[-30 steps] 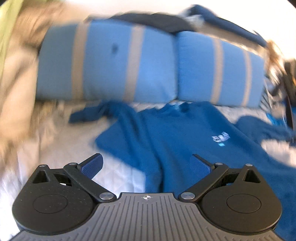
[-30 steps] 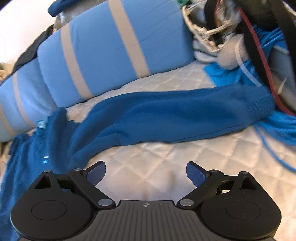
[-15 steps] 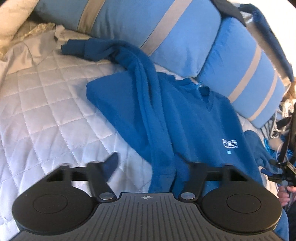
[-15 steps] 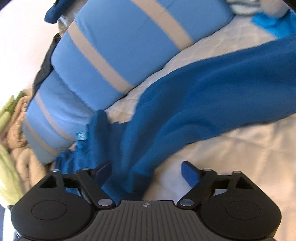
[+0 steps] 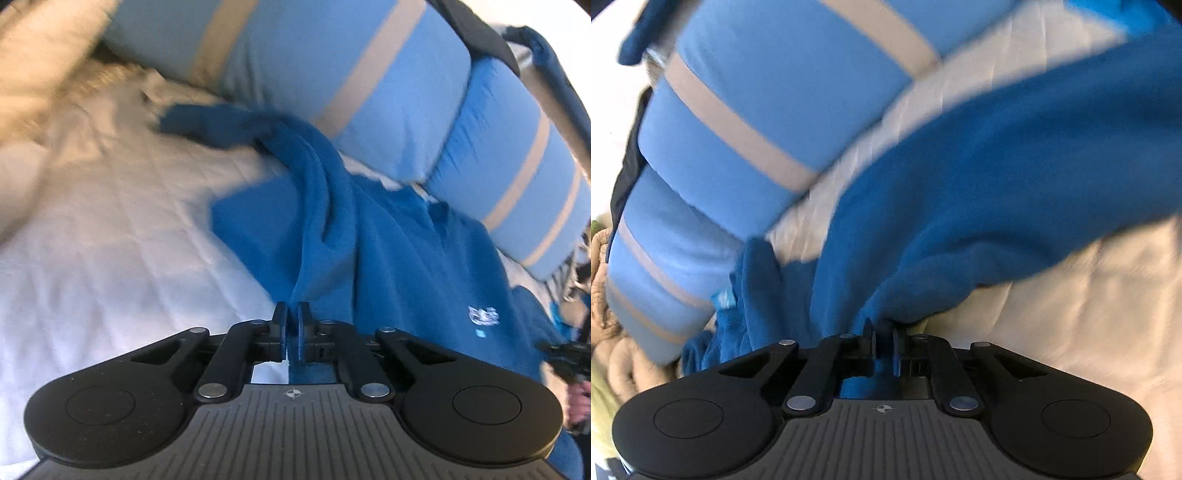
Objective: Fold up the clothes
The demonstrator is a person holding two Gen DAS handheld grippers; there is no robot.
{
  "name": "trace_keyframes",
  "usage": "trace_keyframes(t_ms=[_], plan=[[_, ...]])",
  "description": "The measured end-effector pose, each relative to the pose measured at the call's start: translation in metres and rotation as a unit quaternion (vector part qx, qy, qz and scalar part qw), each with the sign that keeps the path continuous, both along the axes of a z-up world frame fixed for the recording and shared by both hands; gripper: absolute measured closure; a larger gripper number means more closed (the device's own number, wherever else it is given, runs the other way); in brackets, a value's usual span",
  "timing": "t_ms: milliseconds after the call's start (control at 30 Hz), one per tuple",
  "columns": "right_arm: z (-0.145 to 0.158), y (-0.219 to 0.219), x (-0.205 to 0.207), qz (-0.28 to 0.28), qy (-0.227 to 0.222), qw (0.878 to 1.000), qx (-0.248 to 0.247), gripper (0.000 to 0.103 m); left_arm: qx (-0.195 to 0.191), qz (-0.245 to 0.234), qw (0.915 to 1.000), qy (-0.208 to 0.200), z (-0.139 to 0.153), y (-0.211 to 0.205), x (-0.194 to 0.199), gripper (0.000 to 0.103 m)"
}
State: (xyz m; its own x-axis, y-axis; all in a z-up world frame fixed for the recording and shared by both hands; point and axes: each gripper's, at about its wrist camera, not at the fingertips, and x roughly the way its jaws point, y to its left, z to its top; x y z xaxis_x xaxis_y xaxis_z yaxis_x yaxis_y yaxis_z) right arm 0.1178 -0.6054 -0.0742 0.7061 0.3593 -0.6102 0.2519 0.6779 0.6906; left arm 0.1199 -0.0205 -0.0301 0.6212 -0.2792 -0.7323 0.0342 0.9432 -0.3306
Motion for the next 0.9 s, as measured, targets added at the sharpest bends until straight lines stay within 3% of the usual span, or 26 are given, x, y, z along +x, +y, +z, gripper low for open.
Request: trace_keyframes(t_ms=[200,233,267,300,367,400,500,567,633,733,900], plan=[[0.032,-0.017,-0.036,-0.007,-0.035,0.998,-0.059,0.091,0.059,0.037,0.9976,-0.003,0.004,0.02,-0.018,0.097],[0.032,-0.018,-0.04,-0.002,-0.034,0.997,-0.069,0.089,0.082,0.047,0.9955,0.0,0.002,0.017,-0.02,0.097],[0.031,-0.021,-0.047,-0.001,-0.037,0.997,-0.075,0.081,0.103,0.056,0.9931,0.002,0.001,0.015,-0.022,0.096],[0.031,-0.024,-0.053,0.0,-0.04,0.996,-0.081,0.06,0.107,0.058,0.9926,0.006,0.001,0.016,-0.023,0.095],[0.03,-0.029,-0.066,0.003,-0.046,0.995,-0.093,0.031,0.101,0.061,0.993,0.009,0.006,0.018,-0.031,0.089],[0.028,-0.032,-0.075,-0.002,-0.053,0.994,-0.092,0.026,0.093,0.063,0.9937,0.006,0.011,0.018,-0.037,0.086],[0.027,-0.063,-0.101,-0.044,-0.059,0.993,-0.095,0.015,0.083,0.045,0.9951,-0.031,0.034,0.008,-0.064,0.06],[0.026,-0.084,-0.118,-0.072,-0.064,0.991,-0.097,0.011,0.075,0.018,0.9947,-0.067,0.052,-0.006,-0.087,0.039],[0.025,-0.111,-0.132,-0.11,-0.066,0.986,-0.103,0.01,0.065,-0.01,0.9931,-0.097,0.066,-0.022,-0.11,0.029],[0.02,-0.146,-0.144,-0.161,-0.066,0.979,-0.104,0.01,0.049,-0.05,0.9891,-0.13,0.081,-0.047,-0.143,0.026],[0.008,-0.173,-0.14,-0.202,-0.068,0.974,-0.083,0.012,0.043,-0.078,0.9875,-0.13,0.073,-0.081,-0.168,0.026]])
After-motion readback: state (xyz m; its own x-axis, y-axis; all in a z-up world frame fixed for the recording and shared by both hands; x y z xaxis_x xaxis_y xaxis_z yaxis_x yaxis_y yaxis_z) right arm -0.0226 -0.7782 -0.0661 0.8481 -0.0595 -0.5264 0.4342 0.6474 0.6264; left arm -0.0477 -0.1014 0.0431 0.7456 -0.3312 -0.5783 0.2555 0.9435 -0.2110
